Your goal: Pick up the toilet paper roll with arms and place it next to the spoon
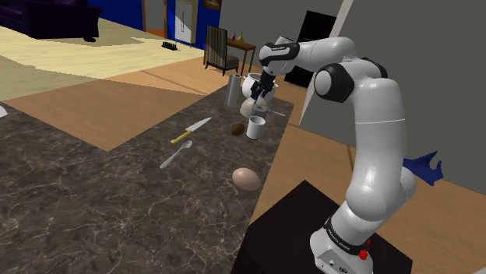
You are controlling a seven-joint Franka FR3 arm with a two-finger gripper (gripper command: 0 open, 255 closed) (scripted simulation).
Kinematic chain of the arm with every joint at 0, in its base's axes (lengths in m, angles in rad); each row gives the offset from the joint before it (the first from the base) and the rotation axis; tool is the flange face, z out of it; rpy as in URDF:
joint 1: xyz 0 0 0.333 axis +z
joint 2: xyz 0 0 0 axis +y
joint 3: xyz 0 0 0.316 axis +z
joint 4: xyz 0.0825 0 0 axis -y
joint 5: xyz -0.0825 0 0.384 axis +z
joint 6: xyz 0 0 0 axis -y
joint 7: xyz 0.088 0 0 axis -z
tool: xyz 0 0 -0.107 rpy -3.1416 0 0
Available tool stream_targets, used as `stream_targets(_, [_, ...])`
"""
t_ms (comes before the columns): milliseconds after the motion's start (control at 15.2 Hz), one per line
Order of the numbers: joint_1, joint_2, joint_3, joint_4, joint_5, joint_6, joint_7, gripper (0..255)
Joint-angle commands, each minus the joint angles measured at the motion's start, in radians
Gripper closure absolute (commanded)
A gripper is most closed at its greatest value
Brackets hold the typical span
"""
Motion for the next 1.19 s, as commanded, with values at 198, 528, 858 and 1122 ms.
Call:
stream_targets(198, [0.000, 0.026, 0.005, -0.003, 0.008, 0.030, -0.003, 0])
stream_targets(528, [0.000, 0.027, 0.005, -0.003, 0.007, 0.030, -0.003, 0])
stream_targets(858, [0.000, 0.026, 0.005, -0.004, 0.007, 0.030, -0.003, 255])
stream_targets(1122, [0.000, 0.025, 0.005, -0.006, 0.008, 0.031, -0.004, 255])
